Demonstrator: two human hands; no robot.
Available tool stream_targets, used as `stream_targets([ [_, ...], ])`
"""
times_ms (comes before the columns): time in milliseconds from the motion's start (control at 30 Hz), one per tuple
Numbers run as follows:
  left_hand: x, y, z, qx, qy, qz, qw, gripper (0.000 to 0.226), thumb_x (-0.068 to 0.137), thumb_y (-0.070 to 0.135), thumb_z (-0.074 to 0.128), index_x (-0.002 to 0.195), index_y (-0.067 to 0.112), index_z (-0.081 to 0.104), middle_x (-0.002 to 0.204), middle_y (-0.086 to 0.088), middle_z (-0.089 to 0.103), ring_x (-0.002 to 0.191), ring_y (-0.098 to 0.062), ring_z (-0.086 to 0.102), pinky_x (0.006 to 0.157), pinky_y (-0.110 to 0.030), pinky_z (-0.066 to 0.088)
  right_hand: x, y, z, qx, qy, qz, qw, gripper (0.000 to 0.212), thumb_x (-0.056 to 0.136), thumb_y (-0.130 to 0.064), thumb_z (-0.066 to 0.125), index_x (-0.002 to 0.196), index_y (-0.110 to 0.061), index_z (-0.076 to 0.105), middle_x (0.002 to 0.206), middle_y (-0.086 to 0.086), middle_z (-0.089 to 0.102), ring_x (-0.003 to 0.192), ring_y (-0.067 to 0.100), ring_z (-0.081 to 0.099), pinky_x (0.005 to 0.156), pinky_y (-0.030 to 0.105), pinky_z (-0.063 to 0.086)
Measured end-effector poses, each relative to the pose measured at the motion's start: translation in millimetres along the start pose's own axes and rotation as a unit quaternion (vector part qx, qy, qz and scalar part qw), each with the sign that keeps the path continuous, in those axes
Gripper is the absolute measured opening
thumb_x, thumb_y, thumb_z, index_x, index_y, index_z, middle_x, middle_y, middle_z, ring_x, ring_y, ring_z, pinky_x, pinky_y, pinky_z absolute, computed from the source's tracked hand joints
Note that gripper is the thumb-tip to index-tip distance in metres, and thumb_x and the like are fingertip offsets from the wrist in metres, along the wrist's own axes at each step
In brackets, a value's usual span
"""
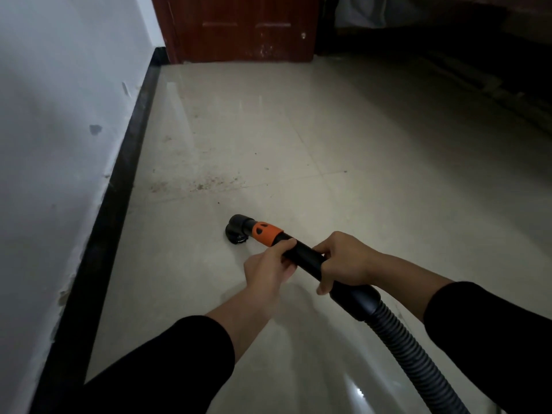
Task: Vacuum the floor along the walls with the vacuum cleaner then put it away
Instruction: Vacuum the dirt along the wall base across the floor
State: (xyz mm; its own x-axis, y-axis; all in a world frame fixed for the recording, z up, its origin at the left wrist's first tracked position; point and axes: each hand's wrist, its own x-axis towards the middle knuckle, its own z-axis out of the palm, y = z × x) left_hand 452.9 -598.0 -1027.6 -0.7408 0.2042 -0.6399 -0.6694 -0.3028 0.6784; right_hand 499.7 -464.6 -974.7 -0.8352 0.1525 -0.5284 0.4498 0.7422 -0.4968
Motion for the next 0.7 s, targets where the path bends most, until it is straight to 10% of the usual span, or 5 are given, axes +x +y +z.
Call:
stream_targets([
  [200,-1.1,-12.7,22.9,0.004,-0.023,-0.016,1.000,0.016,0.077,0.006,0.078,0.088,0.000,0.067,0.074,-0.010,0.075,0.070,-0.016,0.074,0.062,-0.022,0.059,-9.2,21.1,-8.4,-0.008,0.029,0.020,0.999,0.030,0.059,-0.013,0.083,0.071,-0.030,0.060,0.061,-0.004,0.062,0.055,0.008,0.057,0.049,0.019,0.040],
  [700,-6.9,-35.5,51.1,0.030,-0.075,-0.045,0.996,0.014,0.080,0.008,0.076,0.089,0.001,0.068,0.076,-0.009,0.076,0.074,-0.013,0.074,0.074,-0.024,0.058,-30.6,54.7,-19.9,-0.005,0.050,0.061,0.997,0.037,0.058,-0.014,0.083,0.093,-0.021,0.072,0.066,-0.001,0.065,0.061,0.012,0.061,0.057,0.023,0.049],
])
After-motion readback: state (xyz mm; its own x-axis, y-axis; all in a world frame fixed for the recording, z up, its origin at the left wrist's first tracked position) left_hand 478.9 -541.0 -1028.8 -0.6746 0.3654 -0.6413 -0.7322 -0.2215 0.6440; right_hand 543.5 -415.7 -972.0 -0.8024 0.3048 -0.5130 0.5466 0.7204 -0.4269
